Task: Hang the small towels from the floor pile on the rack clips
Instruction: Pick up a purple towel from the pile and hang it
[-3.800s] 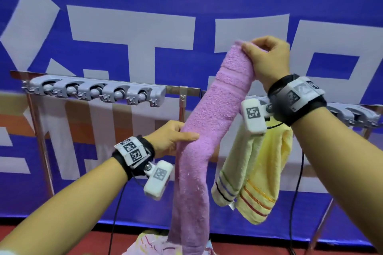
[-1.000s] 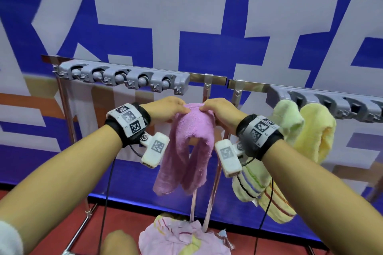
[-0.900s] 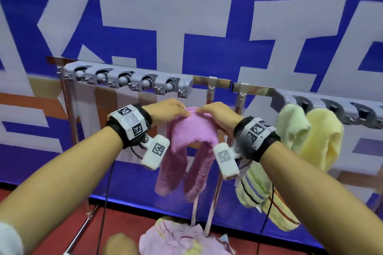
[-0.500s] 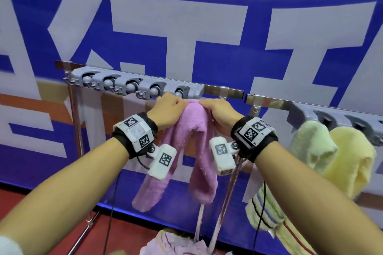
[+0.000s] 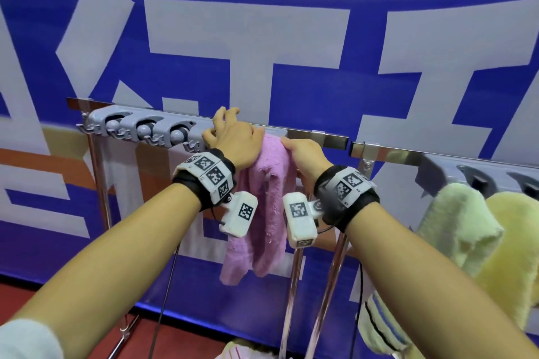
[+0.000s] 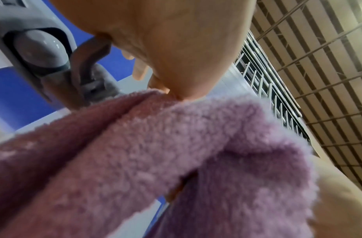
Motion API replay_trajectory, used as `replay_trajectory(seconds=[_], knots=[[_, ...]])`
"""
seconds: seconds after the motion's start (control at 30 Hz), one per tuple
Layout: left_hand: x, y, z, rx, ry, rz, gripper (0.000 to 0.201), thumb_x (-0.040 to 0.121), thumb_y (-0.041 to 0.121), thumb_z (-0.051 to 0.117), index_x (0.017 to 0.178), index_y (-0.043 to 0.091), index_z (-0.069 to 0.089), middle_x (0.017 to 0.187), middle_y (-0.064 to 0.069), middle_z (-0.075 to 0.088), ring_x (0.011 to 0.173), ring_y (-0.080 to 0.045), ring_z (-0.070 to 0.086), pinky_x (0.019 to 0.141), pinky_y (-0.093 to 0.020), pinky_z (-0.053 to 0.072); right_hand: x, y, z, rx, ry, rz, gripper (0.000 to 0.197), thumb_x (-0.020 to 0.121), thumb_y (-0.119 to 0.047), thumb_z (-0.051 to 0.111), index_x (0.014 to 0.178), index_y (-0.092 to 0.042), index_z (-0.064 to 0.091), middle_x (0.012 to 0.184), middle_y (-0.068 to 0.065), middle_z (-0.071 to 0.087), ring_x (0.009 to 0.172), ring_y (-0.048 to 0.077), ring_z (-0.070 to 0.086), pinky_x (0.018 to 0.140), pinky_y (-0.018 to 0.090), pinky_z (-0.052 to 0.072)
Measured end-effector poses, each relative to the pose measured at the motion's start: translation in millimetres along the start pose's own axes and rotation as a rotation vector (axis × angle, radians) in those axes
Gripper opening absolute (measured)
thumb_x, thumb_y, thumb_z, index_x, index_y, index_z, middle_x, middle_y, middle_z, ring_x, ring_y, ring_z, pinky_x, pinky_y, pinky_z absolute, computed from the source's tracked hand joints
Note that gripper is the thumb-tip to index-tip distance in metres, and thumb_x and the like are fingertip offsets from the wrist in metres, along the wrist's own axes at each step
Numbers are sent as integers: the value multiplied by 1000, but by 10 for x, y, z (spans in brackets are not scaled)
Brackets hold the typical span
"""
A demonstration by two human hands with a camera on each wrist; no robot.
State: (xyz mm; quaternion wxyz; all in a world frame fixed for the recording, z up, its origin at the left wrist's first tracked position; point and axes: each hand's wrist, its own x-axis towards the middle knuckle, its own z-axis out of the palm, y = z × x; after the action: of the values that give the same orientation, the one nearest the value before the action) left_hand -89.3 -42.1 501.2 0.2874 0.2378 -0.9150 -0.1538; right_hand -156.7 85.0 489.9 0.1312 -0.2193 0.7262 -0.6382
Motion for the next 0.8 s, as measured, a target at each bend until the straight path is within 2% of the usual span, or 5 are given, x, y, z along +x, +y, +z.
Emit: replay_trajectory(seconds=[0.2,0.37,0.5,0.57,0.8], knots=[[4,-42,74,-6,30,38,30,89,52,55,82,27,70,155,-5,28,146,-21,11,111,-48,16,193,380,-28,-42,-33,77,49,68,-44,63,99,-7,74,101,4,75,99,25,69,98,46,51],[-112,-122,90,-141,216,190,5,85,29,65,90,27,64,140,-1,44,138,-20,29,102,-41,21,133,523,-8,-132,-55,69,48,73,-46,62,93,-4,75,100,8,75,96,28,70,95,49,53],[-508,-203,181,-360,406,478,15,83,6,60,97,11,63,108,-5,60,104,-23,53,91,-30,37,41,598,-32,-270,-43,-3,38,88,-37,60,73,-2,68,82,7,71,81,28,66,77,42,53],[-752,-261,308,-527,363,457,20,86,9,62,106,9,61,107,-3,61,97,-19,57,88,-29,45,-23,657,-23,-310,-1,-47,28,87,-34,64,69,-14,56,73,3,59,70,22,55,69,37,46],[-1118,-525,749,-660,113,194,56,88,12,63,139,27,44,127,6,60,111,-11,58,93,-19,43,-253,752,82,-194,21,-57,26,87,-49,58,101,-28,55,109,-4,60,100,17,60,98,49,49]])
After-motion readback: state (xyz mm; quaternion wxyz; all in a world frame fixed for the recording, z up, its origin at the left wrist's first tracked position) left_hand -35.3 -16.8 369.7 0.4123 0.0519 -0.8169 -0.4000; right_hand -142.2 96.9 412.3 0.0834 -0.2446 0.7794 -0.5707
